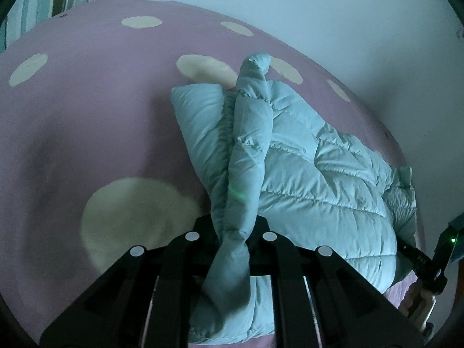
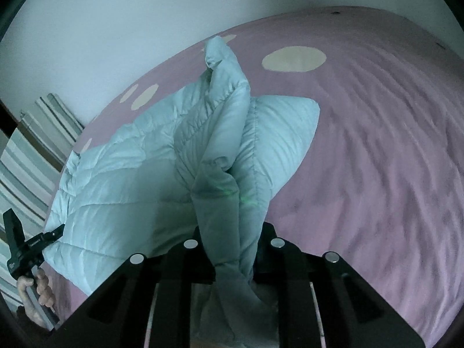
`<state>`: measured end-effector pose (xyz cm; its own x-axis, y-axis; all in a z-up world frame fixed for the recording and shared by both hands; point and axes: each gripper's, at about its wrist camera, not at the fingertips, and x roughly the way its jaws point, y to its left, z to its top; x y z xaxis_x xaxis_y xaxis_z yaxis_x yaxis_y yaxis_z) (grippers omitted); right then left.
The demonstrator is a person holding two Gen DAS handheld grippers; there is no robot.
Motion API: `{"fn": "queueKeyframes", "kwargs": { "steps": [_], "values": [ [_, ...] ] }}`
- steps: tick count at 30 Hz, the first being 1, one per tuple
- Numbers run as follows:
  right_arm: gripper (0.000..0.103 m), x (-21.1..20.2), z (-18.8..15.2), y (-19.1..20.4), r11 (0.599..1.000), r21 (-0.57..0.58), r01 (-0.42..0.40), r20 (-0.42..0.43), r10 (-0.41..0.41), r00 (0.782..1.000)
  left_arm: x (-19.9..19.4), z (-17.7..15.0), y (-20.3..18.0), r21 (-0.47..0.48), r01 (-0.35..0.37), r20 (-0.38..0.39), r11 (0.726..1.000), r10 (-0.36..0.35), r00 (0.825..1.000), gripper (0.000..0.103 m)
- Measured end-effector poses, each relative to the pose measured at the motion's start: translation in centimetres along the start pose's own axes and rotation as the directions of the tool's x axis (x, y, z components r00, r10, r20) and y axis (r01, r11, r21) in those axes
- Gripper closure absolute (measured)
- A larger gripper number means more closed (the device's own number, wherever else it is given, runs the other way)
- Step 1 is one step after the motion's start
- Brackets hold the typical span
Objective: Fold large clothes
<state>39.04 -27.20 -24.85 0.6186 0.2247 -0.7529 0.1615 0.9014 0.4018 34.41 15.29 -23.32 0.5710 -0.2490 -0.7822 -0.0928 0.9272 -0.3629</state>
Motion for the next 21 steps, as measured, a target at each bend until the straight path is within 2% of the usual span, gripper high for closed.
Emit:
{"fn": "queueKeyframes", "kwargs": {
  "steps": [8, 16, 21],
  "values": [
    [0.087, -1.0, -2.3, 0.4, 1.000, 0.017, -0.009, -0.022, 0.009, 1.000, 0.0, -0.1, 0.2, -0.005, 0.000, -0.016, 1.000, 0.000, 1.000, 0.092],
    [0.087, -2.2, -4.9, 0.7, 1.000, 0.004, 0.004, -0.032, -0.004, 0.999, -0.9, -1.2, 1.7, -0.051, 0.033, -0.037, 0.998, -0.035, 0.999, 0.092],
    [0.086, -2.0, -4.9, 0.9, 1.000, -0.002, 0.011, -0.028, -0.011, 1.000, 0.5, -0.5, 1.8, -0.060, 0.039, -0.044, 0.997, -0.042, 0.998, 0.090]
  ]
}}
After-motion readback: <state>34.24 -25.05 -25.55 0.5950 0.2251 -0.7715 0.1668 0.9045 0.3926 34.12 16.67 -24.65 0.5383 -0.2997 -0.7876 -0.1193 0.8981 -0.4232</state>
